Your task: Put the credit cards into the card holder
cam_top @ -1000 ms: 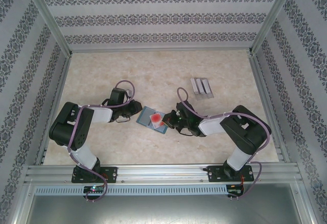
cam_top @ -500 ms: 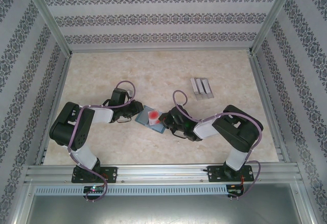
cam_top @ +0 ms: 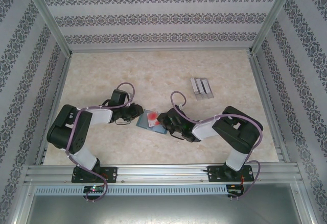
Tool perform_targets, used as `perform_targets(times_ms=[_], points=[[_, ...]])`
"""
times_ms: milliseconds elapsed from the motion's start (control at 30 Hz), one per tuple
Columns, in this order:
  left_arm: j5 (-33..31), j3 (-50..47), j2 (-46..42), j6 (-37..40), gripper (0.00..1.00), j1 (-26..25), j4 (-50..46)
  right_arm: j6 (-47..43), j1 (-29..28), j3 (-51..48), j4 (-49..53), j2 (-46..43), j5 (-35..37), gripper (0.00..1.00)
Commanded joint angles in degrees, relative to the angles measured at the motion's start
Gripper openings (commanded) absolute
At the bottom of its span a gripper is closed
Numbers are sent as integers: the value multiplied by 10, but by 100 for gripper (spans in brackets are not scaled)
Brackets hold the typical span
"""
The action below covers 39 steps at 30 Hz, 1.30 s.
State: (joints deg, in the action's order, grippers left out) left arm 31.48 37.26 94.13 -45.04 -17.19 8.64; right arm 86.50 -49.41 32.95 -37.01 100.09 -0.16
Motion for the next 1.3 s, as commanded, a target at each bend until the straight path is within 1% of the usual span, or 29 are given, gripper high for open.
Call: perform_targets(times_ms=[0, 167, 300, 400, 467, 533, 567, 633, 733, 933, 1067, 1267], points=[[53, -23, -13, 12, 26, -15, -59, -1, -9, 7, 29, -3, 23, 13], [57, -46, -40, 3, 26, -15, -68, -5, -28, 5, 43, -10, 45, 4], [48, -63, -73, 9, 27, -15, -89, -9, -38, 8, 39, 2, 45, 2], [41, -62, -74, 31, 27, -15, -111, -11, -41, 3, 34, 7, 45, 2], [46, -55, -56, 43, 23, -15, -123, -28, -42, 2, 27, 6, 44, 2], [62, -57, -36, 39, 18, -15, -107, -82, -46, 7, 38, 2, 57, 0], [68, -58, -30, 33, 17, -15, -98, -87, -46, 7, 44, 0, 60, 0], [74, -59, -23, 25, 15, -16, -89, -110, -48, -2, 21, -3, 56, 0], [57, -60, -29, 31, 12, -15, -99, -157, -53, 4, 70, -28, 76, 0], [30, -46, -21, 60, 7, -15, -138, -247, -52, 13, 106, -62, 84, 0], [34, -44, -7, 57, 5, -16, -129, -258, -51, 17, 101, -52, 80, 0], [34, -48, 6, 52, 1, -16, -119, -269, -51, 1, 64, -29, 78, 0]])
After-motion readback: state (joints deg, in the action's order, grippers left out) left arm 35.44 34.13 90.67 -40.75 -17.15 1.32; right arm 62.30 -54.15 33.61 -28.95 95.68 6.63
